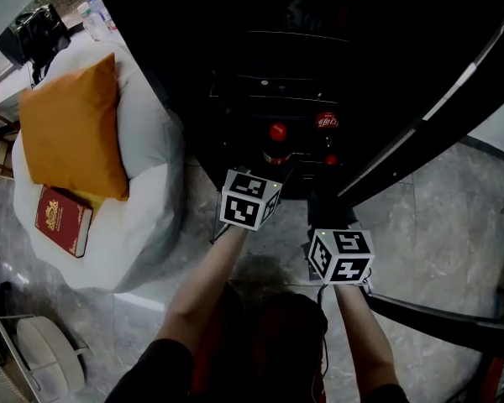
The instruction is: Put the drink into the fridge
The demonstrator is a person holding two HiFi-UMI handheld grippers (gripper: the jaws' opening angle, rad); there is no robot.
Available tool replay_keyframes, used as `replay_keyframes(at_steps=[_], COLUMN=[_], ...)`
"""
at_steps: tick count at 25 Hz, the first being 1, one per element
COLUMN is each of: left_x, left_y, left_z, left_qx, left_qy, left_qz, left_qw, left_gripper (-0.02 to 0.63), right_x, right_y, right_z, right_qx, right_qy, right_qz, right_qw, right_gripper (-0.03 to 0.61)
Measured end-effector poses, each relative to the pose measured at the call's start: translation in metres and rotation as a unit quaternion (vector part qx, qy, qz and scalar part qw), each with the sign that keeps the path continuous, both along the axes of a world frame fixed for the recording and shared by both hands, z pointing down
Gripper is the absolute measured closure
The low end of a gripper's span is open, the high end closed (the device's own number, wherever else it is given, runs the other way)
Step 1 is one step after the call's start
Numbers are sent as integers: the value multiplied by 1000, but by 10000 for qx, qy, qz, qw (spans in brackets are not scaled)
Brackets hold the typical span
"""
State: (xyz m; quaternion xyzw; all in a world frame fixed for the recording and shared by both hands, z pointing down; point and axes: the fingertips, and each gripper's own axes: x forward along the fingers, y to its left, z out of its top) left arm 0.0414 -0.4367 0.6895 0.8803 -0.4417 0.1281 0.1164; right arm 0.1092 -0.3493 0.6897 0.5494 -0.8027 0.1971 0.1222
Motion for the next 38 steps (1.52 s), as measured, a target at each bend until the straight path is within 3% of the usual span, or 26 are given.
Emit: replay_keyframes(at_steps=[38], left_x=[25], left_y=[-82], left_z=[14], left_qx=[15], left_qy=[-8], left_qz=[-212], left_qw=[9998], left_gripper=[300], right_x=[-6], right_y=[-45], right_z=[19], right_qx=[-36], right_qy=[224], right_qz=[-141], right_qw=[9996], right_gripper=[561])
